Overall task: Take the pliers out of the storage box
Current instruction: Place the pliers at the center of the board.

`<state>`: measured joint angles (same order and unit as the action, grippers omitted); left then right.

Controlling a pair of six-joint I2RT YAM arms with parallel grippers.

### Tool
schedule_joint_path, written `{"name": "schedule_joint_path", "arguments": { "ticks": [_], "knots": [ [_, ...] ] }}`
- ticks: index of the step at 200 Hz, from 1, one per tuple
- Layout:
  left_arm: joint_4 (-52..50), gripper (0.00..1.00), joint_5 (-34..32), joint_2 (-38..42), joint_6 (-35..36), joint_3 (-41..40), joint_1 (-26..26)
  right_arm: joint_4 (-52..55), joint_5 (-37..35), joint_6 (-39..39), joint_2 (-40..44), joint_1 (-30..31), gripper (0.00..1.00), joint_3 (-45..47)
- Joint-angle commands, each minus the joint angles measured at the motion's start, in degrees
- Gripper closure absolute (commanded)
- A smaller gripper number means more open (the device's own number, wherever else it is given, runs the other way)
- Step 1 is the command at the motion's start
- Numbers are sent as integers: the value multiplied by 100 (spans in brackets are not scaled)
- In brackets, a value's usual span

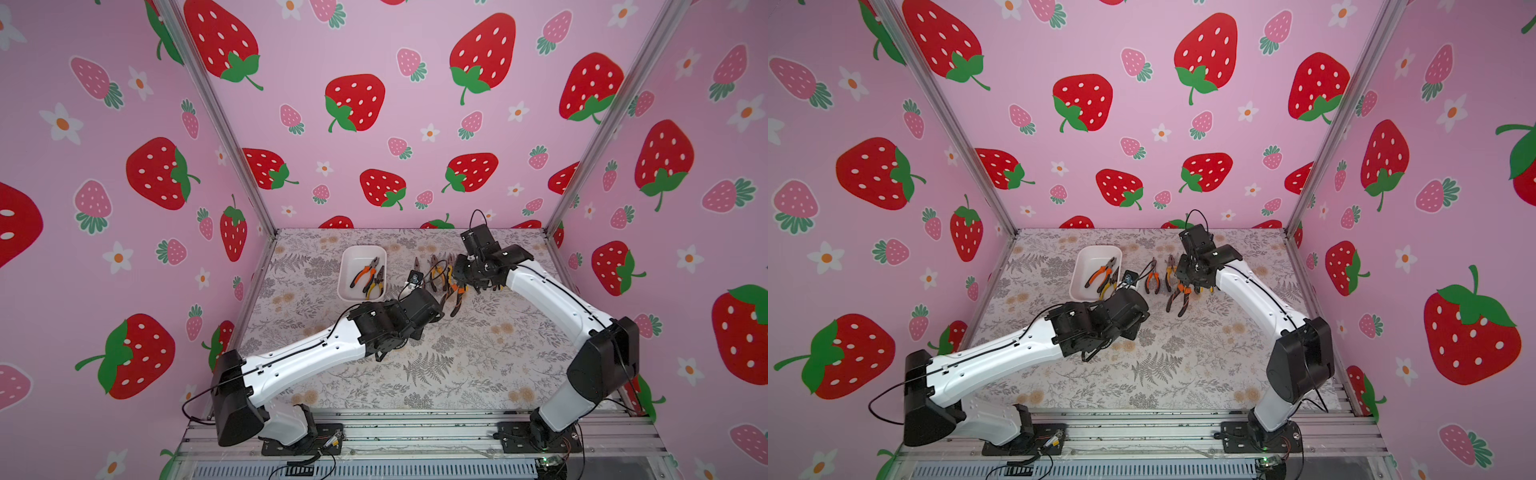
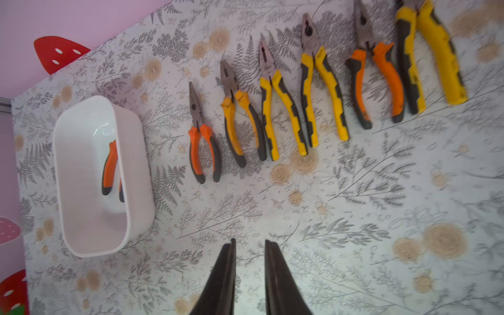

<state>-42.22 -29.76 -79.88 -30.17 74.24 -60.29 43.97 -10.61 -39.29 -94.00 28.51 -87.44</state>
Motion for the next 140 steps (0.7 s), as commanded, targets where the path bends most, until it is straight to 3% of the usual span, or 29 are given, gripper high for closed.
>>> {"name": "schedule_joint_path", "arguments": {
  "ticks": [1, 65, 140],
  "knots": [
    [-34, 55, 37, 149, -137, -399, -10, 118, -49, 1474, 474, -272, 100, 99],
    [283, 56, 300, 310, -270, -995, -15, 589, 938, 3071, 48, -1930, 100, 372],
    [345, 58, 304, 199, -151, -1016, 8, 121, 1406, 3105, -425, -2015, 100, 1359]
  ]
}}
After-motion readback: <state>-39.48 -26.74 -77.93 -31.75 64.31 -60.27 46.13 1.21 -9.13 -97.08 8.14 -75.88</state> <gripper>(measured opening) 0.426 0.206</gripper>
